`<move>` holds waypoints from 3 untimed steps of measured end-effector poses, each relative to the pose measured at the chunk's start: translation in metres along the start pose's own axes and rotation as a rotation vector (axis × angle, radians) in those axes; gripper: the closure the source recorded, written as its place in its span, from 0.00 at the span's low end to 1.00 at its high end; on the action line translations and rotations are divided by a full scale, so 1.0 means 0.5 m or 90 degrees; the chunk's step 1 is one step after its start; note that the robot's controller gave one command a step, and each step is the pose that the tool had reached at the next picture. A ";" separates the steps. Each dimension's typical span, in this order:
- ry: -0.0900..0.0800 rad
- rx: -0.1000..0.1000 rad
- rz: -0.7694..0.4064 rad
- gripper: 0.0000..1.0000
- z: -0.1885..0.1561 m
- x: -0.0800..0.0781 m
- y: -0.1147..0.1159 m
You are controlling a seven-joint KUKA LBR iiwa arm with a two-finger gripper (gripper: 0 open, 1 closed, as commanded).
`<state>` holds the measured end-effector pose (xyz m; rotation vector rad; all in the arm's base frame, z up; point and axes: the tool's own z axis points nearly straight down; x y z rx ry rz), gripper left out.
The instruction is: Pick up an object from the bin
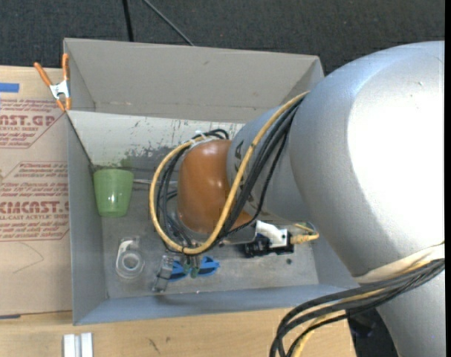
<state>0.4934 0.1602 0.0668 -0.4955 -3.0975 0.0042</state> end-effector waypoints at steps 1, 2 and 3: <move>-0.002 -0.001 0.112 0.00 -0.005 -0.057 -0.111; -0.002 -0.003 0.110 1.00 -0.006 -0.057 -0.108; -0.007 -0.006 0.092 1.00 -0.283 -0.087 -0.080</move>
Offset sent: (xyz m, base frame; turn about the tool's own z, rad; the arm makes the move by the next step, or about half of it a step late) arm 0.0100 -0.0605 0.0032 0.1734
